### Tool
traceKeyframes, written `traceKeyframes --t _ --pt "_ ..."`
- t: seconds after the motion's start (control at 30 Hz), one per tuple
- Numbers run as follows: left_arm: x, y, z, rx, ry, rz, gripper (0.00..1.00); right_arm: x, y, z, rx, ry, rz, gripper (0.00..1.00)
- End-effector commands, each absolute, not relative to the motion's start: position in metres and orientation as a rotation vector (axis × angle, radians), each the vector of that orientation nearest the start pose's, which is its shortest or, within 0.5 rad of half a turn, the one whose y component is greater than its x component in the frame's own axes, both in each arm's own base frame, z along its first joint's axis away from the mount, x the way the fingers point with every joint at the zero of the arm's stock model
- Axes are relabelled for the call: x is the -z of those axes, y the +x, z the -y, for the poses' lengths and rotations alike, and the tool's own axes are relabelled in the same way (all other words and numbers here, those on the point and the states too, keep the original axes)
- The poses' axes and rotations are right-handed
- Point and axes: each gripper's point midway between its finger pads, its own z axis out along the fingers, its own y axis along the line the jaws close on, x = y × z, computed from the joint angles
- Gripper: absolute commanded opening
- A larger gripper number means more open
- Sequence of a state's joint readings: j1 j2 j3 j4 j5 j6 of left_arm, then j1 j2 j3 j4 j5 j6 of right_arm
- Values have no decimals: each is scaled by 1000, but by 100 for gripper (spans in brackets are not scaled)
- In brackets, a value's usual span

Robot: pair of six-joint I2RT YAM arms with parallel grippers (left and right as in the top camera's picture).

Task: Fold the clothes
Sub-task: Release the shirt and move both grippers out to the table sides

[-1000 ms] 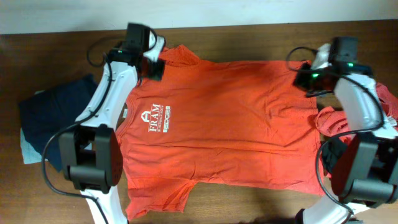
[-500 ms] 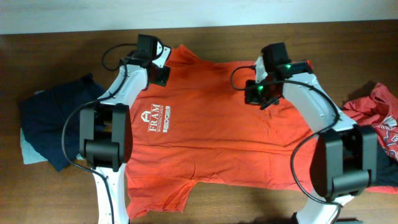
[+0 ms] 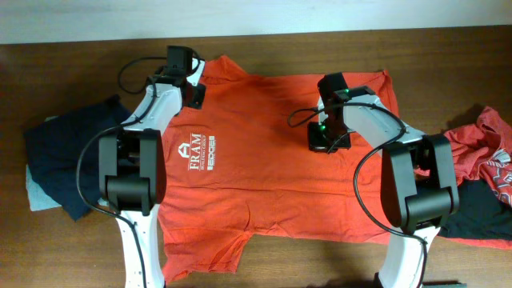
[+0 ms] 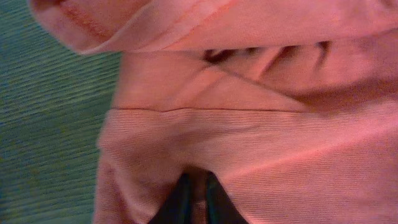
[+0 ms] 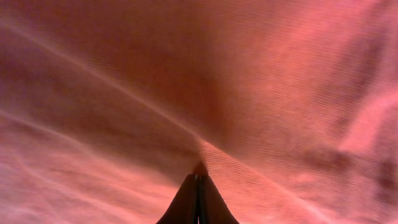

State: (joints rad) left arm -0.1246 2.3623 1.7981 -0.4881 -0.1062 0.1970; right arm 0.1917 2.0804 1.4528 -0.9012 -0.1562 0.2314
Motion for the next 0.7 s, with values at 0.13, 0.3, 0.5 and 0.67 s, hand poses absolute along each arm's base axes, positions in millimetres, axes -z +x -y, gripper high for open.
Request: traceKeyframes --t 0.13,0.3,0.5,0.67 --pt "4 569 33 -248 344 -2658 48 0 379 -91 -148 44 -3128 4" --pt "-82 579 35 -245 342 -2642 52 -29 384 -74 -144 104 -3072 4" --pt "-193 565 32 -240 319 -2554 58 -52 384 -20 -119 305 -3031 4" --pt "-291 514 15 -270 323 -2458 61 -54 367 30 -140 479 -3060 4"
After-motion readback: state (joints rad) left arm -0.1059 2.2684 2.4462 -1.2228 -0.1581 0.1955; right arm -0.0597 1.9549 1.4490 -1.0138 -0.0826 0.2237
